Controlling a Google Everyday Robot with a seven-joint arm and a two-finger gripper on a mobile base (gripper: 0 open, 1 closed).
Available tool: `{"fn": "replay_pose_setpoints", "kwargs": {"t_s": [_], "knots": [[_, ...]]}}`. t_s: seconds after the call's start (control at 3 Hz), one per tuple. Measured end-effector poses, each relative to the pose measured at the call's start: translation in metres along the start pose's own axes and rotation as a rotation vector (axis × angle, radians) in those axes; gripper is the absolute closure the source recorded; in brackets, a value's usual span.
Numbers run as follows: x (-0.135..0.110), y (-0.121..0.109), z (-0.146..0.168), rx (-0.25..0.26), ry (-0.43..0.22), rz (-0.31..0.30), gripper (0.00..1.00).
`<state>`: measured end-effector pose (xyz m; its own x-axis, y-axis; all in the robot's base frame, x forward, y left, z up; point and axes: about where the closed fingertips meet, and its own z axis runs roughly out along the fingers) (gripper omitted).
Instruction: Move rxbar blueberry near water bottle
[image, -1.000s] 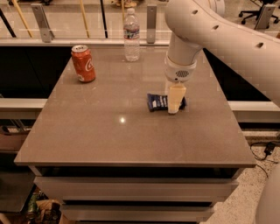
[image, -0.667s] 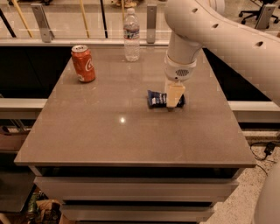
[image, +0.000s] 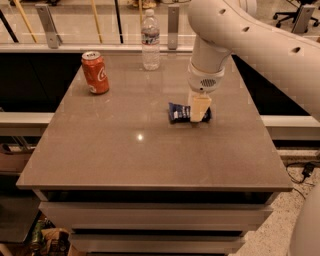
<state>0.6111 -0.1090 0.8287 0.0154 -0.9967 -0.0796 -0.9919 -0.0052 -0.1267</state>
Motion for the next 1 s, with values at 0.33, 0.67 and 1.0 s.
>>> {"fn": "replay_pose_setpoints", "kwargs": {"t_s": [0.33, 0.67, 1.0], "knots": [[-0.001, -0.014, -0.012, 0.033, 0.014, 0.006, 1.0], [-0.003, -0.036, -0.029, 0.092, 0.029, 0.012, 1.0], [-0.007, -0.06, -0.045, 0.142, 0.049, 0.008, 1.0]]}}
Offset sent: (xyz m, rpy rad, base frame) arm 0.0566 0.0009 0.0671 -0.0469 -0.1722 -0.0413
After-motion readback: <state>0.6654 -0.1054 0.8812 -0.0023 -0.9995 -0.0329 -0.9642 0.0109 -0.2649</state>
